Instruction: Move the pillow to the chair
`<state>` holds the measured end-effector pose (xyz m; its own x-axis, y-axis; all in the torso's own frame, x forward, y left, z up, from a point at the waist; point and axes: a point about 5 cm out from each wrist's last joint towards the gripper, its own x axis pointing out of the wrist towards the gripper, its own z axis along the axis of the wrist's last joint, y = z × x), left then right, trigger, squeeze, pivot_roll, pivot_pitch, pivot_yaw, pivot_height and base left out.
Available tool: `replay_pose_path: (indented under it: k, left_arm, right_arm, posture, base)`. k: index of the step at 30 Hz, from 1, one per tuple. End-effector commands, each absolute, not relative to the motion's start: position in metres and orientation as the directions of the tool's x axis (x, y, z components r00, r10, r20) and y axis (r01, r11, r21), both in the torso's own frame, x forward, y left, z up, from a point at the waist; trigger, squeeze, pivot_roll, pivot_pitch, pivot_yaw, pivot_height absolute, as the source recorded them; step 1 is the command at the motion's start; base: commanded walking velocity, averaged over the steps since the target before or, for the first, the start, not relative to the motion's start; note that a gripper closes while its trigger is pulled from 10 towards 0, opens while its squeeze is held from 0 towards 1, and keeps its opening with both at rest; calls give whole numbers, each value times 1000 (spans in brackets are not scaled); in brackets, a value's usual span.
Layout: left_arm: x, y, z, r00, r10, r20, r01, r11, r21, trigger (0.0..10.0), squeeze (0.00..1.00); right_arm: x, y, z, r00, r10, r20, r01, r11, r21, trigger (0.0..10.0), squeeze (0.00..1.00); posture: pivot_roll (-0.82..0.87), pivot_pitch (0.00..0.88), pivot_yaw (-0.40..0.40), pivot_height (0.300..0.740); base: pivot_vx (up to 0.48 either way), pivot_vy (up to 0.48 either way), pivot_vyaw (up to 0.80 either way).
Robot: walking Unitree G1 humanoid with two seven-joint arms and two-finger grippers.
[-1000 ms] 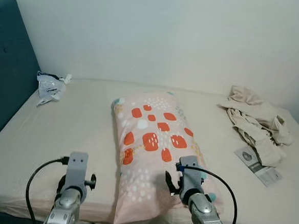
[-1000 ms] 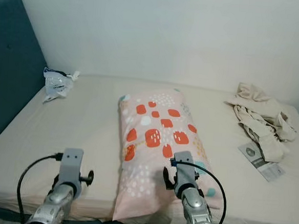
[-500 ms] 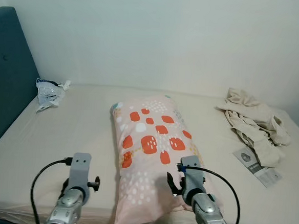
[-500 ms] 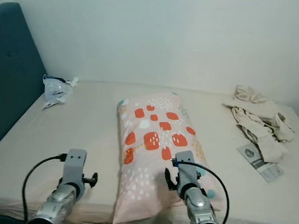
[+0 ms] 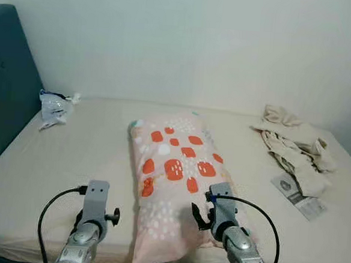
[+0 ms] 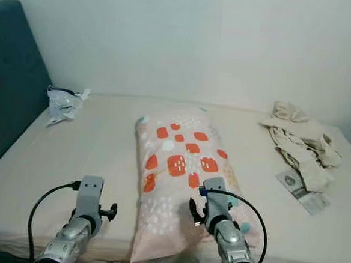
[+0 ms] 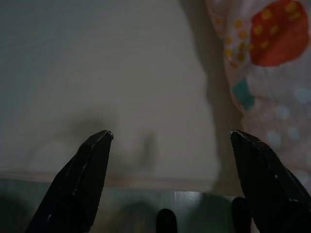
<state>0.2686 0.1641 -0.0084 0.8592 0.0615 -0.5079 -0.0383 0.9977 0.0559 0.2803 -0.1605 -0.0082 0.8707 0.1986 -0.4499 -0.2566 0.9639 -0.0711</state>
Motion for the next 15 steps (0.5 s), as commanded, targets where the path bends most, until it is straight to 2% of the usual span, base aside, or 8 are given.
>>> replay_pose_path:
  k: [1,6,7,8,9,13,14,15]
  left_arm:
    - [273,163,3,887,17,-461,12,998,60,10000,0]
    - [275,174,5,890,77,-449,-51,996,69,10000,0]
    - [275,177,5,892,89,-444,-69,996,61,10000,0]
    - [275,177,5,892,89,-444,-69,996,61,10000,0]
    - [274,178,6,895,81,-438,-51,996,80,10000,0]
    - [273,178,8,901,64,-428,-25,995,95,10000,0]
    - [274,178,8,901,68,-429,-25,994,106,10000,0]
    - [274,179,8,901,69,-428,-16,992,128,10000,0]
  right_arm:
    - [283,-158,-6,870,217,-442,-262,964,-44,10000,0]
    - [286,-149,-3,855,273,-442,-322,946,-39,10000,0]
    - [293,-146,1,854,274,-442,-308,951,-6,10000,518]
    - [293,-146,1,854,274,-442,-308,951,-6,10000,518]
    - [301,-140,9,858,285,-428,-308,951,16,10000,867]
    - [314,-128,22,848,332,-413,-394,916,-73,10000,843]
    - [314,-126,21,837,336,-431,-427,895,-131,10000,816]
    - [314,-124,20,828,345,-442,-450,879,-157,10000,702]
  posture:
    - [13,68,-90,740]
    - [14,106,-49,740]
    - [7,131,-62,740]
    - [7,131,-62,740]
    - [18,140,-60,740]
    - [26,143,-54,740]
    - [35,143,-55,740]
    - [35,142,-55,740]
  base:
    - [0,0,0]
    - [0,0,0]
    - [0,0,0]
    - [0,0,0]
    - [0,0,0]
    - [0,0,0]
    - [0,0,0]
    - [0,0,0]
